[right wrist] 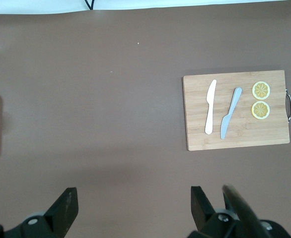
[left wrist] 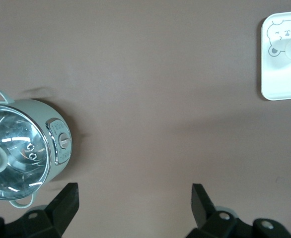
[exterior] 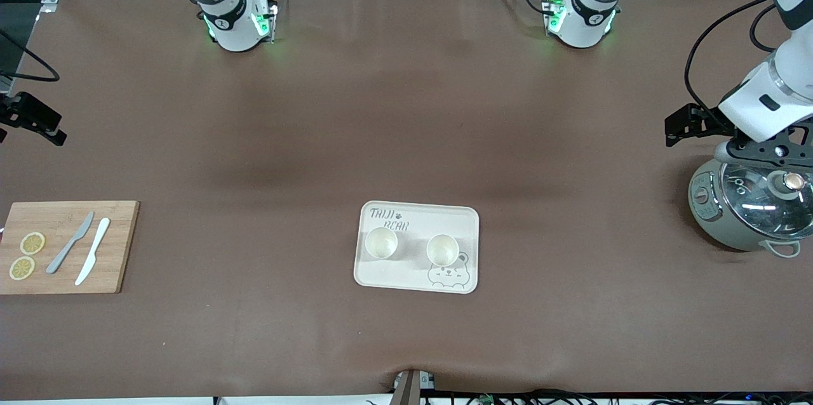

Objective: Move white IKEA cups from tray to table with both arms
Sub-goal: 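Move the left gripper from beside the steel pot toward the tray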

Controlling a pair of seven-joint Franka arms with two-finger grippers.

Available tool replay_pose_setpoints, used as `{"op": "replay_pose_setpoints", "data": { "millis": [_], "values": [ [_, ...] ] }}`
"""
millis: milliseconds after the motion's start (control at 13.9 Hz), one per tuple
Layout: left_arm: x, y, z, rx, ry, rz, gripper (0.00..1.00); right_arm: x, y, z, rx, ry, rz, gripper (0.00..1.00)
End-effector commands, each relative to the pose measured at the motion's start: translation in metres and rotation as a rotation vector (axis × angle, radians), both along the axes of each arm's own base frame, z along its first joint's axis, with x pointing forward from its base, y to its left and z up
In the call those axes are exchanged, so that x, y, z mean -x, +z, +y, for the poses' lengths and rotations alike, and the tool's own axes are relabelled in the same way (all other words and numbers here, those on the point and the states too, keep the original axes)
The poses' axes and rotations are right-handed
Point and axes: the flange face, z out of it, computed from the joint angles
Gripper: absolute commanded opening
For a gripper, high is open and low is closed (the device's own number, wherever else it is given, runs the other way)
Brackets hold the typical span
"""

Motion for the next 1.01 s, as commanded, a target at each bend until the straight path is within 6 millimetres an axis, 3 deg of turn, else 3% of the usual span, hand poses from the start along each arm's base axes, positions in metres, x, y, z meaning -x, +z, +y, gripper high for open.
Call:
{"op": "replay_pose_setpoints", "data": {
  "millis": [0, 144, 359, 934],
  "values": [
    [-0.003, 0.005, 0.000, 0.011, 0.015, -0.014, 1.00, 0.001, 0.004, 0.002, 0.000, -0.015, -0.004, 1.00],
    [-0.003, 0.004, -0.003, 0.007, 0.012, -0.013, 1.00, 0.001, 0.004, 0.004, 0.001, -0.009, -0.004, 1.00],
    [-0.024, -0.042, -0.014, 0.003, 0.000, 0.028, 1.00, 0.001, 0.002, 0.002, 0.000, -0.013, 0.000, 1.00],
    [-0.047, -0.099, -0.023, -0.004, -0.033, 0.065, 1.00, 0.001, 0.000, 0.002, 0.001, -0.010, 0.011, 1.00]
  ]
}}
